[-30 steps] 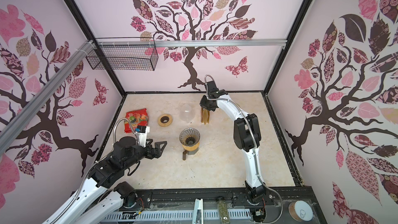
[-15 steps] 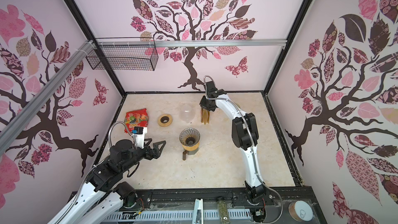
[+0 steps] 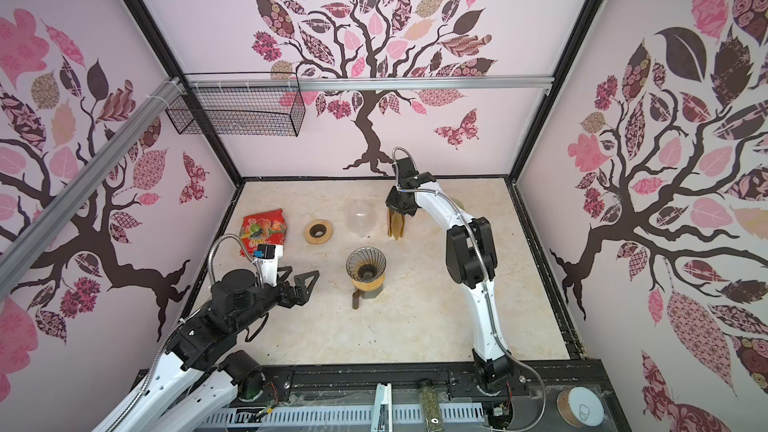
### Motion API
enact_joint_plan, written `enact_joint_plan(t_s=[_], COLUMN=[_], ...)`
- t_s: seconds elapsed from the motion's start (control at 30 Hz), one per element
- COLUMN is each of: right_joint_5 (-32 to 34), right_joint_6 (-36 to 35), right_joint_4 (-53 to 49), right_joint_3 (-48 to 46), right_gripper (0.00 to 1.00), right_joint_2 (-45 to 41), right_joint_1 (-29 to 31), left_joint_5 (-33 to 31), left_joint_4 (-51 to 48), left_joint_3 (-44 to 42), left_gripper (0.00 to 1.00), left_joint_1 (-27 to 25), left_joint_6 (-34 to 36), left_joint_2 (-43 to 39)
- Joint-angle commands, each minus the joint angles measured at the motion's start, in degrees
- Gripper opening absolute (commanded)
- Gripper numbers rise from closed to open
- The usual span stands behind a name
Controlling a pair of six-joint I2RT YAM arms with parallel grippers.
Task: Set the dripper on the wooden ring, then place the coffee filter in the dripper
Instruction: 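Close the right gripper on the front tan paper filter in the box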
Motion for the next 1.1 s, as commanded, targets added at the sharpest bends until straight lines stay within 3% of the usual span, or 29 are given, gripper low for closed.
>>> enact_joint_plan(t_s=[0.0, 0.53, 1.07], right_joint_5=[1.0, 0.72, 0.29], right_joint_6=[-0.32, -1.84, -5.75], right_joint_4=[-1.13, -1.74, -3.14], right_joint_3=[1.67, 1.5, 0.41], right_gripper=[0.12, 0.0, 0.0], right_joint_2=[1.8, 0.19, -6.49], right_joint_1=[0.37, 0.42, 0.46], left_joint_5=[-0.24, -0.11, 0.02], left_joint_4=[1.17, 1.22, 1.23], left_joint_3=[-1.2, -1.25, -1.36], left_gripper=[0.97, 0.97, 0.97], left_joint_1=[0.13, 0.27, 0.24], left_joint_6=[0.29, 0.27, -0.08], left_joint_2=[-0.05, -0.05, 0.03])
